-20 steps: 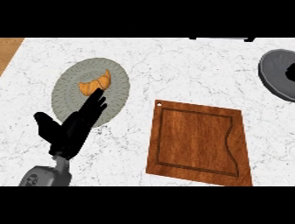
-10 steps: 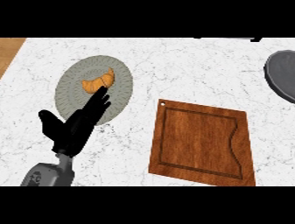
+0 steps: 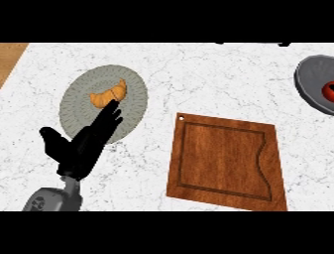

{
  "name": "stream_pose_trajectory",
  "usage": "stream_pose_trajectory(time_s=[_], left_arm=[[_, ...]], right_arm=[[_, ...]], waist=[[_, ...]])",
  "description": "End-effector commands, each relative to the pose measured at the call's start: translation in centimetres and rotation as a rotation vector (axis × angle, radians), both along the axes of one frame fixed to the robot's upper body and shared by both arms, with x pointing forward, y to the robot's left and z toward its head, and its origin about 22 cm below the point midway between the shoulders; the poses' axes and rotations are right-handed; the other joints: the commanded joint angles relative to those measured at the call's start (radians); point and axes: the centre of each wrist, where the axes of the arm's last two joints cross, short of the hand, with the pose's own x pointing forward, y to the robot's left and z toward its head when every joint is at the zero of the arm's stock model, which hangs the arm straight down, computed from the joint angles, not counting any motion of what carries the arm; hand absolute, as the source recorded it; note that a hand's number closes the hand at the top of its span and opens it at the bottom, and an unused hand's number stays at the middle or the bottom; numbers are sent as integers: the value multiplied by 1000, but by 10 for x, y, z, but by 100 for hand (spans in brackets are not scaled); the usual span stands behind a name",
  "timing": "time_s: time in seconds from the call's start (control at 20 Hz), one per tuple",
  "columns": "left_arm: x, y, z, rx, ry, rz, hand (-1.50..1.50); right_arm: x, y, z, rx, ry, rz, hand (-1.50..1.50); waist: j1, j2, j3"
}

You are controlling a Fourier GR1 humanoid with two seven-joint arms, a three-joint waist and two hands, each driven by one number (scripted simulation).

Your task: Pick the tomato from the cutting board and place it in the pan

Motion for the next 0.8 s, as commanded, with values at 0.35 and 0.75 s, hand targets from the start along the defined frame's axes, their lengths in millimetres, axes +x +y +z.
stream_pose_trajectory(time_s=[0.35,0.75], left_arm=[[-13,13,-16,18,8,23,0],[-12,8,-14,20,18,39,0]], right_arm=[[-53,-43,-31,263,-193,175,-150],[-110,-79,-54,319,-209,340,-150]], waist=[[-14,-9,-5],[-32,-18,-7]])
